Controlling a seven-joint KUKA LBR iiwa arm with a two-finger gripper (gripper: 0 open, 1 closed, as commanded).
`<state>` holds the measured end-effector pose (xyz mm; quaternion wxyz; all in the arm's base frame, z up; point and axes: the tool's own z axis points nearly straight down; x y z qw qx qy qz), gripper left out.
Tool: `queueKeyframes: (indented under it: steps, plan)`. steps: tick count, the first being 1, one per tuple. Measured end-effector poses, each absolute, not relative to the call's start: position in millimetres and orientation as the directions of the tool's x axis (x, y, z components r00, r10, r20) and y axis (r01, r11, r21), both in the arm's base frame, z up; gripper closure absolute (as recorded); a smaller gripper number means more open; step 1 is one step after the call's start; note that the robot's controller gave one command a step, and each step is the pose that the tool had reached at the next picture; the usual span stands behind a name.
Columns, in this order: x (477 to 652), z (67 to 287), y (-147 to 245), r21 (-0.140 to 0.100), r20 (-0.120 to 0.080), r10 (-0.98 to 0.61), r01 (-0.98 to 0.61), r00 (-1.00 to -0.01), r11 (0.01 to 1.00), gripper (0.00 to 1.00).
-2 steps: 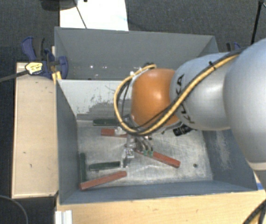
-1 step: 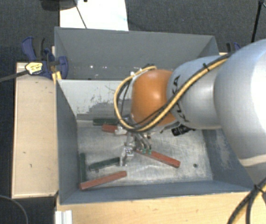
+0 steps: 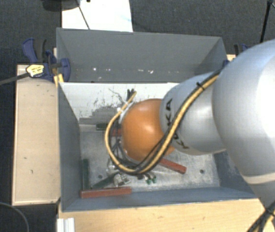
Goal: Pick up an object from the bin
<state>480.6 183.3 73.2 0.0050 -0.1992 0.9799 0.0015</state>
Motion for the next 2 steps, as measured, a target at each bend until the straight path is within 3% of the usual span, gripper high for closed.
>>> queueKeyframes:
  steps: [2]
  plan:
    - [480.7, 73.1, 183.2, 0.001, -0.01, -0.382, -0.382, -0.924, 0.924, 1.0]
